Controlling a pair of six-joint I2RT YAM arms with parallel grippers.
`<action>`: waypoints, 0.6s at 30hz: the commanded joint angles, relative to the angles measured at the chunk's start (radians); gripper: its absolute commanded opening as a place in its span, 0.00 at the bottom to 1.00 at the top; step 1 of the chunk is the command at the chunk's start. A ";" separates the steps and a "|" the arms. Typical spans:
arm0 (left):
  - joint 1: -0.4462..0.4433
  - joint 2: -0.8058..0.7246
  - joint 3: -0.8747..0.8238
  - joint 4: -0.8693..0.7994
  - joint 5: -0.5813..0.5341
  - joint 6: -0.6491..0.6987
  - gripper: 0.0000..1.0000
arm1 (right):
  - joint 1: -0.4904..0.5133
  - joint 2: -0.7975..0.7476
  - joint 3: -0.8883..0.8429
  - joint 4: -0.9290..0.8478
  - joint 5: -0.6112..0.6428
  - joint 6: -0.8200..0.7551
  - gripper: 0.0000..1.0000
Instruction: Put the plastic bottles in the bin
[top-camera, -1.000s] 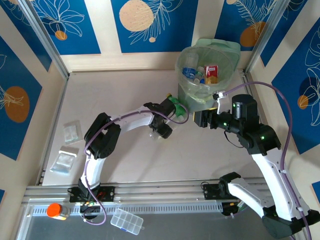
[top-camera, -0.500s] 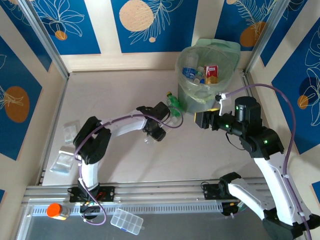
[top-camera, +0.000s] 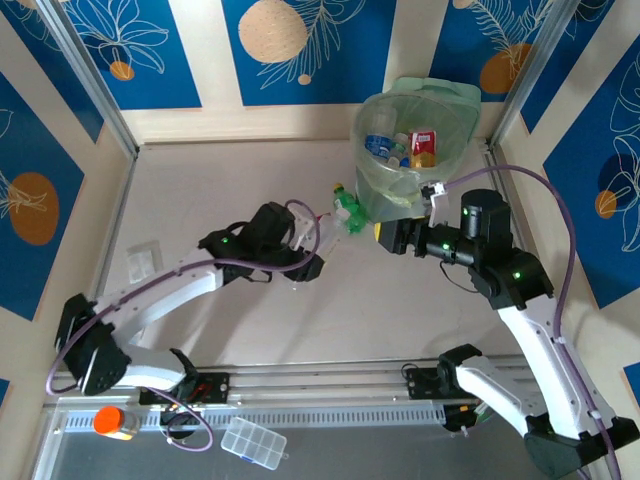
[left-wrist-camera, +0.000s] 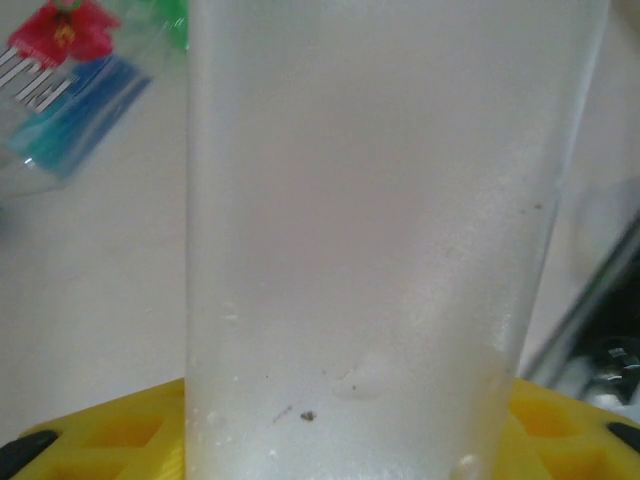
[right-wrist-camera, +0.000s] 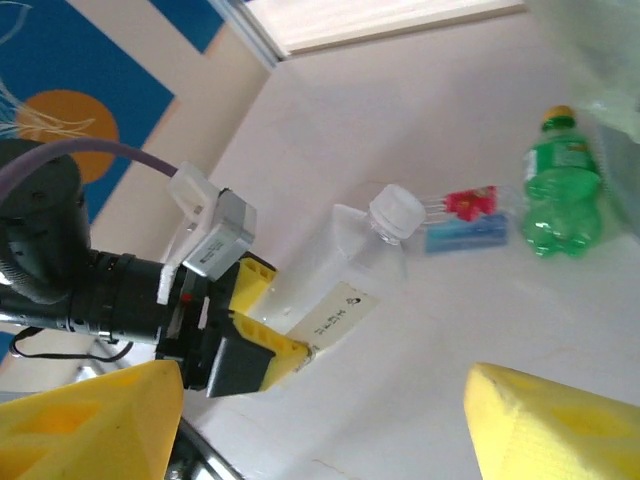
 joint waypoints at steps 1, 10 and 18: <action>0.012 -0.073 -0.048 0.176 0.134 -0.129 0.50 | 0.006 0.003 -0.046 0.168 -0.150 0.100 0.78; 0.098 -0.195 -0.196 0.574 0.379 -0.388 0.50 | 0.012 0.038 -0.212 0.659 -0.315 0.313 0.82; 0.131 -0.225 -0.283 1.004 0.555 -0.650 0.51 | 0.094 0.166 -0.183 0.784 -0.459 0.331 0.87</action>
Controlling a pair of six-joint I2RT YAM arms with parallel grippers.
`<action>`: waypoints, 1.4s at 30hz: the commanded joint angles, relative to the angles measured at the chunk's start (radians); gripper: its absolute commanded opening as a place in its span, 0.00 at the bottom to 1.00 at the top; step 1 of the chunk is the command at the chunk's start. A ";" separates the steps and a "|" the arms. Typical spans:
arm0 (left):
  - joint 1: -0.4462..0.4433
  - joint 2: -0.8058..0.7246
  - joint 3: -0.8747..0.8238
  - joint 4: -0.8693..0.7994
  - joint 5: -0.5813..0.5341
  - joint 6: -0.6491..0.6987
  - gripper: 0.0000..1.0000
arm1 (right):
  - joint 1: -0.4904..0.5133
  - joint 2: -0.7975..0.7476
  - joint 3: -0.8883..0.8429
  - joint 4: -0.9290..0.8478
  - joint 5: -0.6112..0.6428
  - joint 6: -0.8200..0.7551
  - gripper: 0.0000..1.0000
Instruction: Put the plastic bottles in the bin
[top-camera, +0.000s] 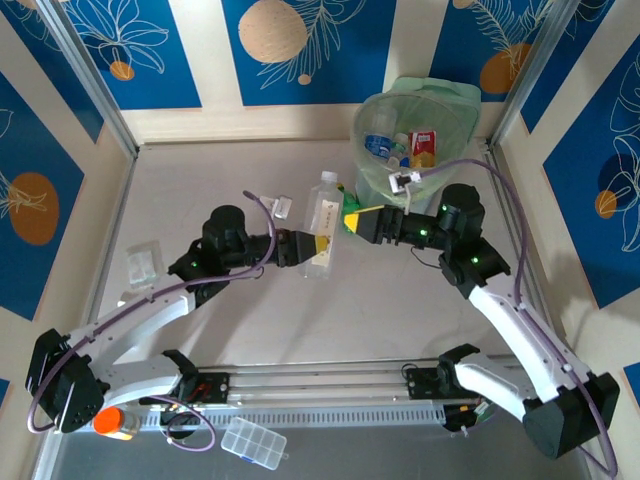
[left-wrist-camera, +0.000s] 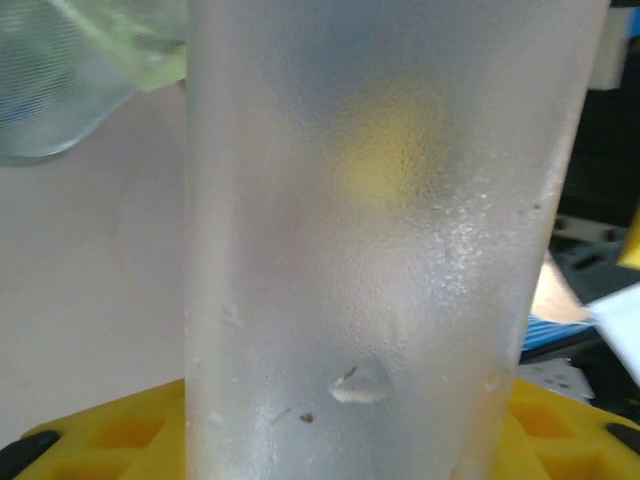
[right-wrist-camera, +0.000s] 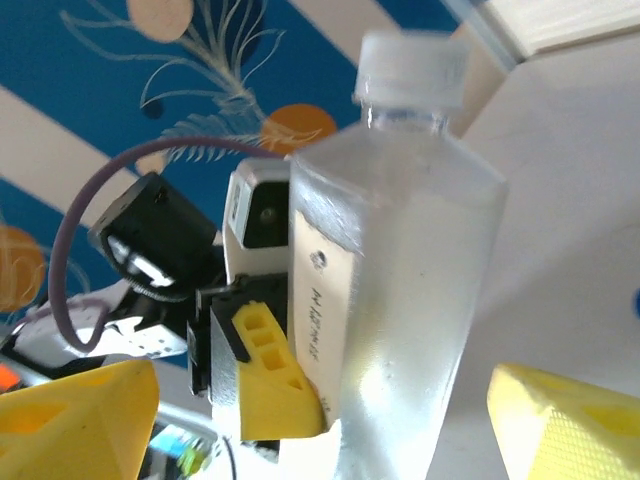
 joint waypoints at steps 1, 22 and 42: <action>0.005 -0.031 -0.015 0.305 0.118 -0.151 0.51 | 0.054 0.040 0.029 0.100 -0.076 0.019 0.88; 0.006 -0.027 -0.058 0.288 0.131 -0.124 0.50 | 0.133 0.079 0.006 0.277 0.027 0.168 0.58; 0.037 -0.214 0.049 -0.313 -0.155 0.229 0.89 | 0.043 0.023 0.131 -0.165 0.147 -0.071 0.40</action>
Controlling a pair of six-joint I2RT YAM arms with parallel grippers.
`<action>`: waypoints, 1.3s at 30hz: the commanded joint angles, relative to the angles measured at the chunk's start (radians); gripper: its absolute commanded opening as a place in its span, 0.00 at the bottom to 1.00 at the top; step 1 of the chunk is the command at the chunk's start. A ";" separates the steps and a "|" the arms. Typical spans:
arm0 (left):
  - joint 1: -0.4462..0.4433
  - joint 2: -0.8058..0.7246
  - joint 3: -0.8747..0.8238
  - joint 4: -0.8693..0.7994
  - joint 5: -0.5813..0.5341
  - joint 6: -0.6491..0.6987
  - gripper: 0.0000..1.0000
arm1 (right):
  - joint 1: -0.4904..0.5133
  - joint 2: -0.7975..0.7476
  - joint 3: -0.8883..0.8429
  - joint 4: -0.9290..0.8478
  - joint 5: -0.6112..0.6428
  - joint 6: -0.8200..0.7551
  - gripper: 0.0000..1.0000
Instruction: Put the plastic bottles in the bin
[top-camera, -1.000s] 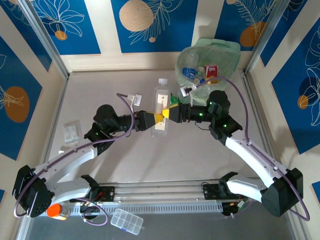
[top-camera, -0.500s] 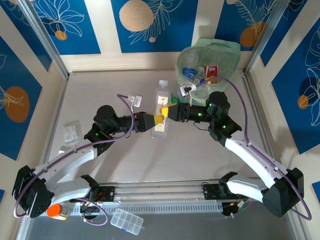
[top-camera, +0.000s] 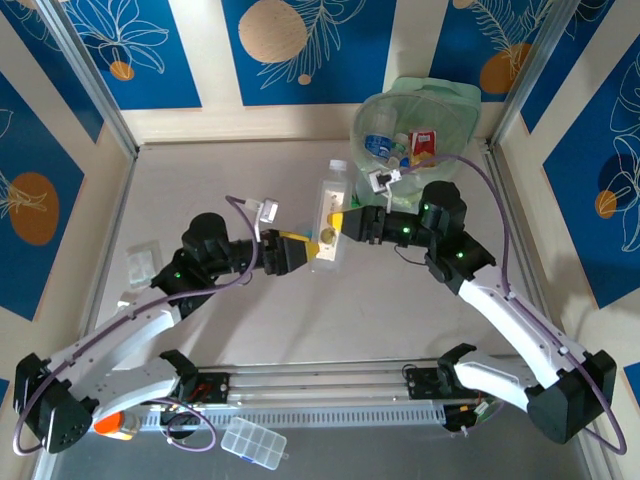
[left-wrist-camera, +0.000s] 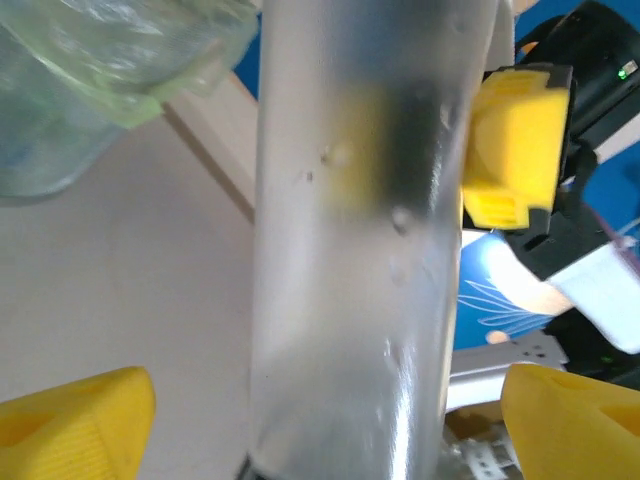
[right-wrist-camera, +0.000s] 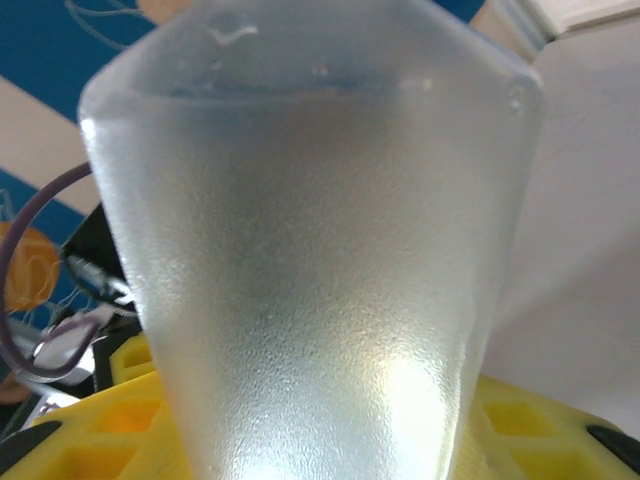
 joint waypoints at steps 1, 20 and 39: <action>0.020 -0.060 0.070 -0.205 -0.124 0.152 0.89 | -0.045 -0.024 0.081 -0.165 0.052 -0.100 0.40; 0.020 -0.142 0.137 -0.676 -0.634 0.567 0.88 | -0.386 0.337 0.831 -0.698 0.388 -0.308 0.35; 0.030 -0.134 0.057 -0.626 -0.608 0.616 0.88 | -0.395 0.770 1.380 -0.893 0.990 -0.676 0.36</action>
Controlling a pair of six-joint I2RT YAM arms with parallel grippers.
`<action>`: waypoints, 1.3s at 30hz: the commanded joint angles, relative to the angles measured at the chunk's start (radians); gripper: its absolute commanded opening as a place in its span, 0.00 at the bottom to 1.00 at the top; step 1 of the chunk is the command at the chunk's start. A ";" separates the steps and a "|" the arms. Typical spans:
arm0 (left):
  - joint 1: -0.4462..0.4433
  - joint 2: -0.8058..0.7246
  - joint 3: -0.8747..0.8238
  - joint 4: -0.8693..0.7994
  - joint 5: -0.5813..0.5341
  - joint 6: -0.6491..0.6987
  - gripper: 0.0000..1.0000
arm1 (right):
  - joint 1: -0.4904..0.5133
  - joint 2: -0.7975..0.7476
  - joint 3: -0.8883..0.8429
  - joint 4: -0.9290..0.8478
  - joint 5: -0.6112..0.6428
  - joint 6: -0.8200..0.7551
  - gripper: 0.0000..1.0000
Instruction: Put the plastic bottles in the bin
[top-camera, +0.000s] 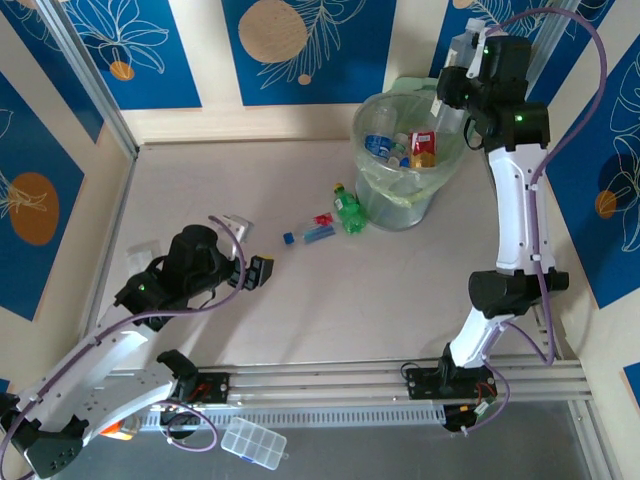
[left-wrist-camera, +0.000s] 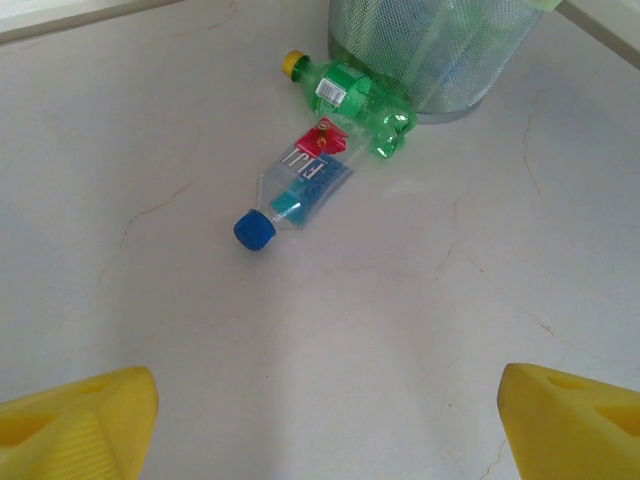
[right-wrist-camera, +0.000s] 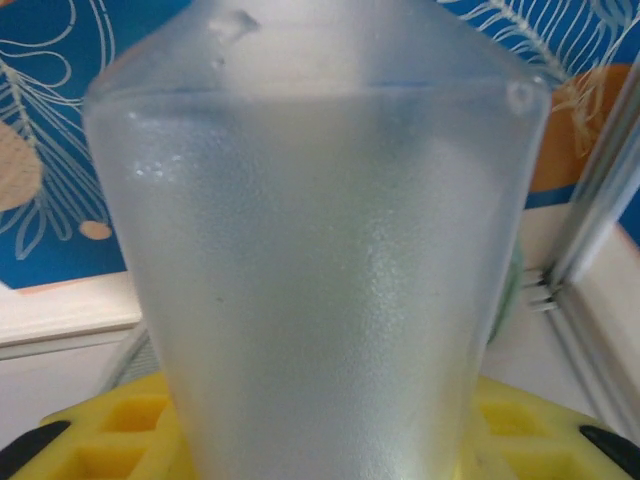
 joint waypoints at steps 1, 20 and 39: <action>0.015 -0.001 -0.014 0.029 0.002 0.025 0.88 | 0.008 0.056 0.005 0.001 0.121 -0.108 0.36; 0.077 0.048 -0.016 0.041 0.083 0.004 0.88 | 0.117 0.268 -0.070 0.039 0.207 -0.259 0.61; 0.102 0.039 -0.020 0.055 0.109 -0.006 0.88 | 0.049 0.260 0.041 -0.052 0.033 -0.069 0.54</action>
